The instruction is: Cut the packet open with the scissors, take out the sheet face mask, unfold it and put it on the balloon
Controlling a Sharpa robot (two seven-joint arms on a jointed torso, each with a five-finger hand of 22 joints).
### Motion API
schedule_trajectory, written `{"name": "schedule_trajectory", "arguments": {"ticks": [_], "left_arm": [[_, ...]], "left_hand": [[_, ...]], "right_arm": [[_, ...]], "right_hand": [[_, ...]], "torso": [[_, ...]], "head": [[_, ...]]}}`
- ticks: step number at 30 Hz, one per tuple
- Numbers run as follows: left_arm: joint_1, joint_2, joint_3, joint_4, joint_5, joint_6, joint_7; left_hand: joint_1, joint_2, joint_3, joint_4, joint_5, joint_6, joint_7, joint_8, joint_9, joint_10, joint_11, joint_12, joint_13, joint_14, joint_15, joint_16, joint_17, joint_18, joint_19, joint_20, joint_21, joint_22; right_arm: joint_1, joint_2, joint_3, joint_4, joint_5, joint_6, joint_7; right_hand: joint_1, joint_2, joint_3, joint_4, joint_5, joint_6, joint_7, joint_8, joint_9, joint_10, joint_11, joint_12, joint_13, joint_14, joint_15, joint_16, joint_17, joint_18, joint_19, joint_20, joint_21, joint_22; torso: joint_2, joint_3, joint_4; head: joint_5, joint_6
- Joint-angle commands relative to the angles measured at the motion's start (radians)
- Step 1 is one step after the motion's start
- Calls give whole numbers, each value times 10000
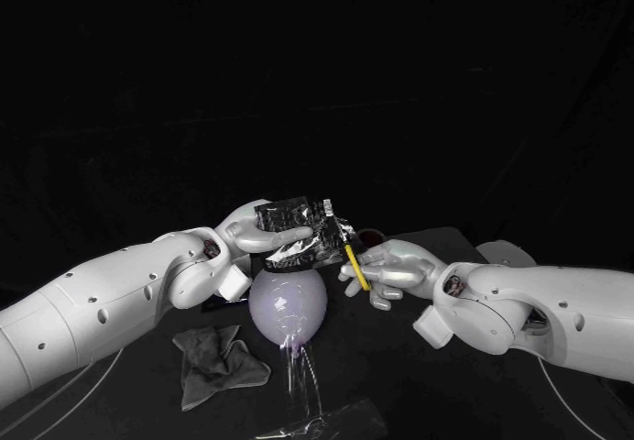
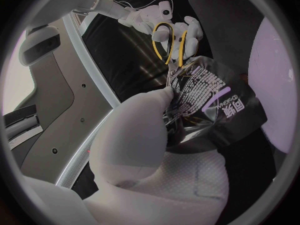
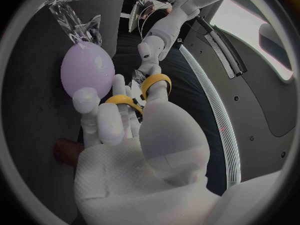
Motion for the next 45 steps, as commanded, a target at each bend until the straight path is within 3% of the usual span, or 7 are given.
{"name": "schedule_trajectory", "arguments": {"ticks": [1,9,13,19,24,39,45], "left_arm": [[-5,20,-2,59,-10,367,-1],[-6,0,-2,65,-14,340,-9],[-6,-21,-2,87,-15,315,-18],[-6,-43,-2,125,-15,309,-26],[-7,-58,-2,155,-15,337,-21],[-12,-131,-2,288,-215,428,-22],[-14,-122,-2,301,-258,435,-23]], "left_hand": [[14,96,-14,-64,28,78,28,37,906,55,26,-39,-10,32,-16,62,14,116,32,-4,44,16],[6,95,-11,-76,28,81,26,43,915,62,24,-41,-9,34,-18,62,21,115,27,-6,54,22],[6,95,-11,-76,28,81,26,43,915,62,24,-41,-9,34,-18,62,21,115,27,-6,54,22],[6,95,-11,-76,28,81,26,43,915,62,24,-41,-9,34,-18,62,21,115,27,-6,54,22],[6,95,-11,-76,28,81,26,43,915,62,24,-41,-9,34,-18,62,21,115,27,-6,54,22],[-3,95,-5,-93,28,83,25,50,927,70,22,-45,-9,38,-21,62,33,114,20,-9,68,31],[-3,95,-5,-93,28,83,25,50,927,70,22,-45,-9,38,-21,62,33,114,20,-9,68,31]], "right_arm": [[36,17,24,-13,119,-53,273],[47,18,24,8,152,-152,340],[49,25,24,33,199,-201,420],[50,74,24,26,257,-129,525],[50,106,24,-40,326,-9,584],[158,231,26,-230,539,149,675],[270,273,27,-271,725,-160,786]], "right_hand": [[40,135,-278,-71,-17,120,-47,45,59,376,-261,82,106,77,-73,39,86,-187,108,-44,92,67],[-2,111,-286,-72,-18,51,-38,-11,102,264,-250,13,181,101,-91,33,79,-212,158,-92,162,108],[-63,37,-282,-104,-18,-326,161,-285,128,-396,-57,-400,175,2,50,-44,-124,-203,-4,-34,-8,25],[-183,-110,-273,-178,-17,-1376,738,-1001,-26,-1892,511,-1330,-217,-363,541,-175,-656,-164,-492,320,-511,-232],[-244,-164,-266,-208,-24,-1739,911,-1302,-149,-2312,693,-1541,-412,-615,713,-232,-984,-80,-819,505,-842,-410],[-255,-148,-252,-249,-24,-1676,929,-1367,-215,-2485,731,-1504,-581,-739,774,-200,-1059,9,-1020,634,-1020,-513],[-101,43,-254,-394,-22,-894,681,-1055,-152,-1511,468,-1001,-463,-360,569,111,-382,-55,-524,550,-380,-182]], "torso": [[-1,-3,-3],[4,1,-6],[0,1,-5],[-1,-1,-2],[-2,-3,-8],[-2,1,-9],[-10,-3,-1]], "head": [[8,-8],[28,53],[20,72],[9,90],[0,127],[-66,189],[-83,231]]}}
